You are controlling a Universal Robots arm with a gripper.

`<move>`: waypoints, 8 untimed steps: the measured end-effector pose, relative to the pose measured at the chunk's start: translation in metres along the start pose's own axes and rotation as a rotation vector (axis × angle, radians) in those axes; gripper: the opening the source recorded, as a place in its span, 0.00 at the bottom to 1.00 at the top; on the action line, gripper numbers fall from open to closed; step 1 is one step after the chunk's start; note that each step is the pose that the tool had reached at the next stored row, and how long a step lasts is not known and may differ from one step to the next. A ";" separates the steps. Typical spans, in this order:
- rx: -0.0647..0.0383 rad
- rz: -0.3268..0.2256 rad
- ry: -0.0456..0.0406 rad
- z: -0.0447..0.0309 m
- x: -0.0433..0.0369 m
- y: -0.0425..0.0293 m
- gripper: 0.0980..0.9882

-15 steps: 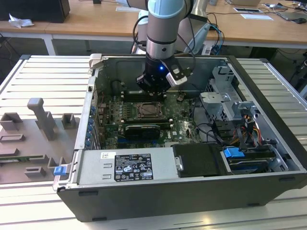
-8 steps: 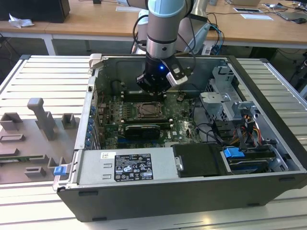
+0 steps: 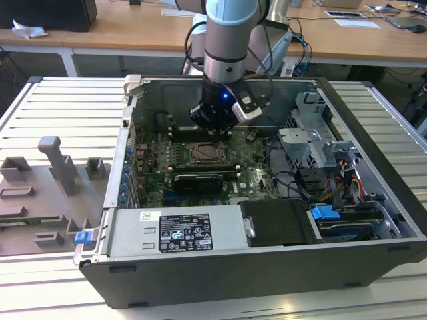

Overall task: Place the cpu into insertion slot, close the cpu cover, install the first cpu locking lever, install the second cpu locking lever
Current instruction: 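Install the second cpu locking lever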

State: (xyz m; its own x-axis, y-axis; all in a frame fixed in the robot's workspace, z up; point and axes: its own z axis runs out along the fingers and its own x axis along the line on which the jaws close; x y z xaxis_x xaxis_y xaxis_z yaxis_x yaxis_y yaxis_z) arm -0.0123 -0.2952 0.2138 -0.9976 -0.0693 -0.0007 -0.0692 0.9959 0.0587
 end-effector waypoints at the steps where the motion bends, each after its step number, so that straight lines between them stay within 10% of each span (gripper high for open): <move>1: 0.000 0.000 0.0000 0.0000 0.0000 -0.0004 0.01; 8: 0.000 0.000 0.0000 -0.0004 0.0005 -0.0071 0.01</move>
State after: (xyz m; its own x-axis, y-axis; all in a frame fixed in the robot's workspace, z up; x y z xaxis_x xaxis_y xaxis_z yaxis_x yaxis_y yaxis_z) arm -0.0123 -0.3024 0.2138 -0.9976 -0.0693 -0.0008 -0.0692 0.9959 0.0587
